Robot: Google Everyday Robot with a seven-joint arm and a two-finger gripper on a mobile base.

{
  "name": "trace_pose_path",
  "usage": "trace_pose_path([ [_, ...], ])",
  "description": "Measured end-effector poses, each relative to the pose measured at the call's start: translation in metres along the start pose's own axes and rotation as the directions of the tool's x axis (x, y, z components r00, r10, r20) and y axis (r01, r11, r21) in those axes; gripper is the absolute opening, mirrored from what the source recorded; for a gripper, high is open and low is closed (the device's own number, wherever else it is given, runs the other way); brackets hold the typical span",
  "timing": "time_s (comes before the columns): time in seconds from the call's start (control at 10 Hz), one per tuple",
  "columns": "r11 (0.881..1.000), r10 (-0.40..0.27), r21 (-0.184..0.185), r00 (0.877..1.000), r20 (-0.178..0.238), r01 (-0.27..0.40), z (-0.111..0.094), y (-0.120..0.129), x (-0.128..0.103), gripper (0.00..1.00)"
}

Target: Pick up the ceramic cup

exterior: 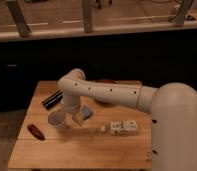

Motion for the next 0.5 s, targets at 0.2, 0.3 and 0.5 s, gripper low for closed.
trace_pose_path([
  [0.2,1.000,-0.010,-0.013,1.000,0.009,0.010,0.004,-0.004,0.005,0.80],
  [0.3,0.999,-0.014,-0.033,1.000,0.016,0.015,0.006,-0.006,0.007,0.80],
  [0.5,0.996,-0.024,-0.084,0.999,0.029,0.027,0.012,-0.010,0.009,0.79],
])
